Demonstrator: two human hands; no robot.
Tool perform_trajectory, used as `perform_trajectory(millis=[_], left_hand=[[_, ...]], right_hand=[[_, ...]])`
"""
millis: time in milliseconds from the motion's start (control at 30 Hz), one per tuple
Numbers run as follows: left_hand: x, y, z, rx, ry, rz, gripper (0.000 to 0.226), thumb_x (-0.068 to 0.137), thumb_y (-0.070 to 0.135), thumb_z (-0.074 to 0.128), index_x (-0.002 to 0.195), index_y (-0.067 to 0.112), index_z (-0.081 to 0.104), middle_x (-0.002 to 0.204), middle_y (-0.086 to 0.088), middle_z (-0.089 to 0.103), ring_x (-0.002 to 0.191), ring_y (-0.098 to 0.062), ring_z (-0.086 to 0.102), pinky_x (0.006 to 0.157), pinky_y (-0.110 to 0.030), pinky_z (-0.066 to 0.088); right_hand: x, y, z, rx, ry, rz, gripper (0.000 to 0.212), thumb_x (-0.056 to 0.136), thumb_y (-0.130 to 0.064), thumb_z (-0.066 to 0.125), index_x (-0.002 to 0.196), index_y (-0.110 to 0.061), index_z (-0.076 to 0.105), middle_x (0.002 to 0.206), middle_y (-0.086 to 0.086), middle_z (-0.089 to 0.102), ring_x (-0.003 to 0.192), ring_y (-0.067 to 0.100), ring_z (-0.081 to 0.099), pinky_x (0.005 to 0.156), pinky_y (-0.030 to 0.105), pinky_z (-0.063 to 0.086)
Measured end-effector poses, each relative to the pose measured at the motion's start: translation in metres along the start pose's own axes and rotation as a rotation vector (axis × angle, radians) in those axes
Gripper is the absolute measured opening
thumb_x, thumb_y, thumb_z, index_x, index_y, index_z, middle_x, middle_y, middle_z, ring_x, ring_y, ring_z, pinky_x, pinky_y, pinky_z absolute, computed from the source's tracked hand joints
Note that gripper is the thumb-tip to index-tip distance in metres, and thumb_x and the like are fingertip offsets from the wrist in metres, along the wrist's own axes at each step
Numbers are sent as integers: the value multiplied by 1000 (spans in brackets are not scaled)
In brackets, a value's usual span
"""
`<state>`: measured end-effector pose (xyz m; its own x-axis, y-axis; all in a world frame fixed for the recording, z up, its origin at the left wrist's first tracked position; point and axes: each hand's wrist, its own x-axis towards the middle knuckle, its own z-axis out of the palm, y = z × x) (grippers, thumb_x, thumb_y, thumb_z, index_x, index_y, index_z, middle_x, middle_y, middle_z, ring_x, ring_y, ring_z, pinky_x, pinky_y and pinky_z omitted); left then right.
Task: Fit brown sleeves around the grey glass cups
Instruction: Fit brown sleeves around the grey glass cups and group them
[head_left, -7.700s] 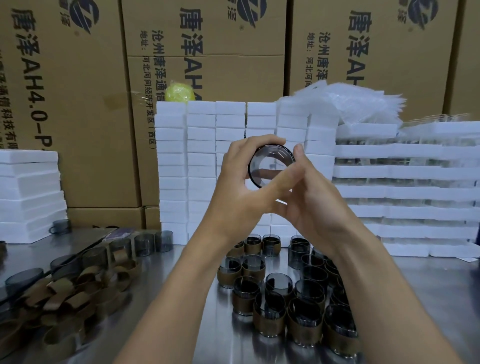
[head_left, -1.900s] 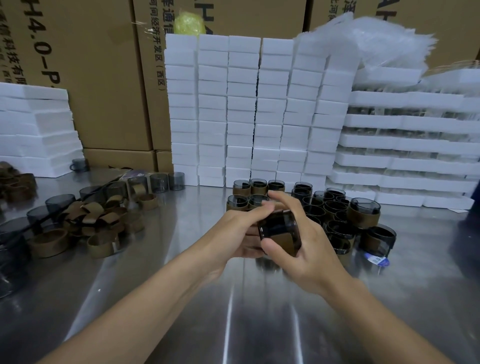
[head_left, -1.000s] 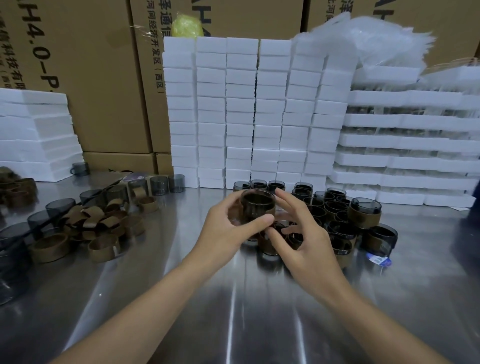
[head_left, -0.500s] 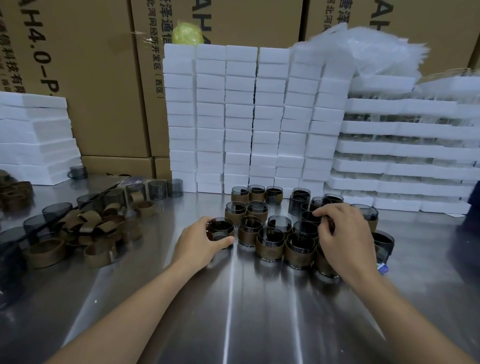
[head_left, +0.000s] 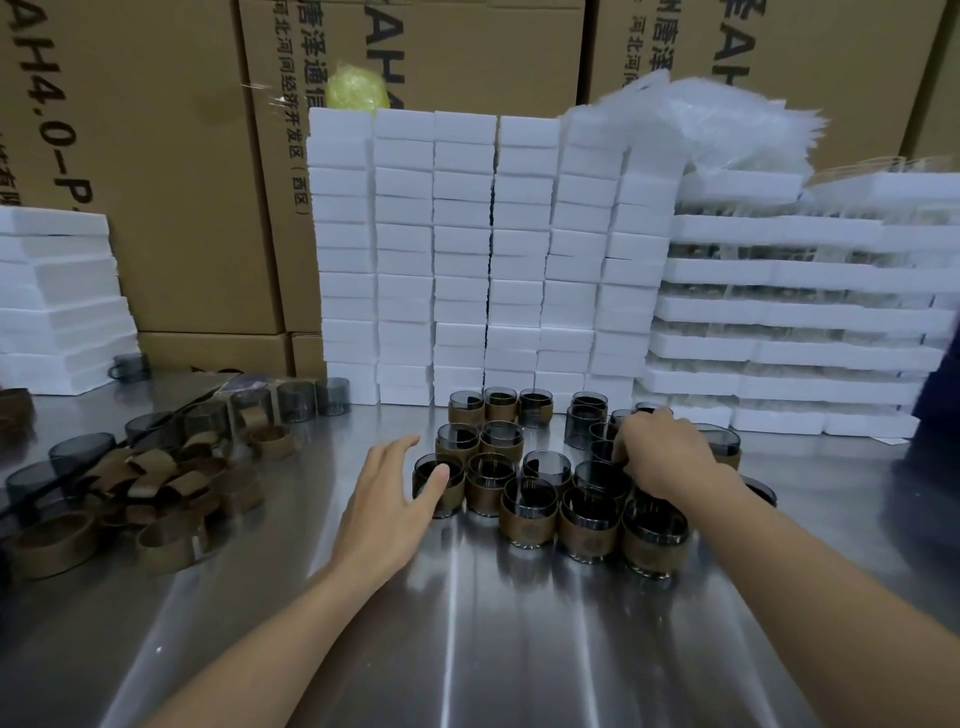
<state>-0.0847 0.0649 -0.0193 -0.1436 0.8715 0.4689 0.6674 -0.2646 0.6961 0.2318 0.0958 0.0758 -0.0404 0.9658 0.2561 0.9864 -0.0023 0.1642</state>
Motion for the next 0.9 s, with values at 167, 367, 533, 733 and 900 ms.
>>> perform_trajectory(millis=[167,367,533,733,900], left_hand=[[1,-2,0,-20,40,22,46,105,59,57,146,39,54,139,25,46,135,-7,49,111,-45,51],[2,6,0,-66,108,81,31,102,33,71,129,43,61,128,21,53,128,-12,55,108,-49,53],[19,65,-10,-299,36,169,64,91,38,86,143,51,52,139,29,53,130,4,53,93,-24,51],[55,148,-39,-292,-33,339,84,78,48,95,152,43,55,140,27,60,132,7,53,100,-23,45],[49,164,-49,-235,23,548,71,81,32,96,144,33,63,133,24,65,124,3,61,94,-18,50]], right_hand=[[5,0,-1,-65,90,-17,16,103,-18,69,117,-24,75,124,3,68,125,28,58,105,41,41],[-15,-11,-21,111,434,-25,22,109,-21,58,125,-26,73,114,1,64,108,28,60,88,40,44],[-47,-39,-48,311,528,-136,20,114,-34,48,122,-29,65,100,-5,58,76,29,65,66,42,55],[-58,-58,-79,359,696,-249,16,109,-19,57,121,-28,62,95,-5,55,66,32,61,49,37,43],[-66,-44,-74,445,899,-312,26,102,-2,68,120,-22,70,102,-2,63,56,35,55,46,43,51]])
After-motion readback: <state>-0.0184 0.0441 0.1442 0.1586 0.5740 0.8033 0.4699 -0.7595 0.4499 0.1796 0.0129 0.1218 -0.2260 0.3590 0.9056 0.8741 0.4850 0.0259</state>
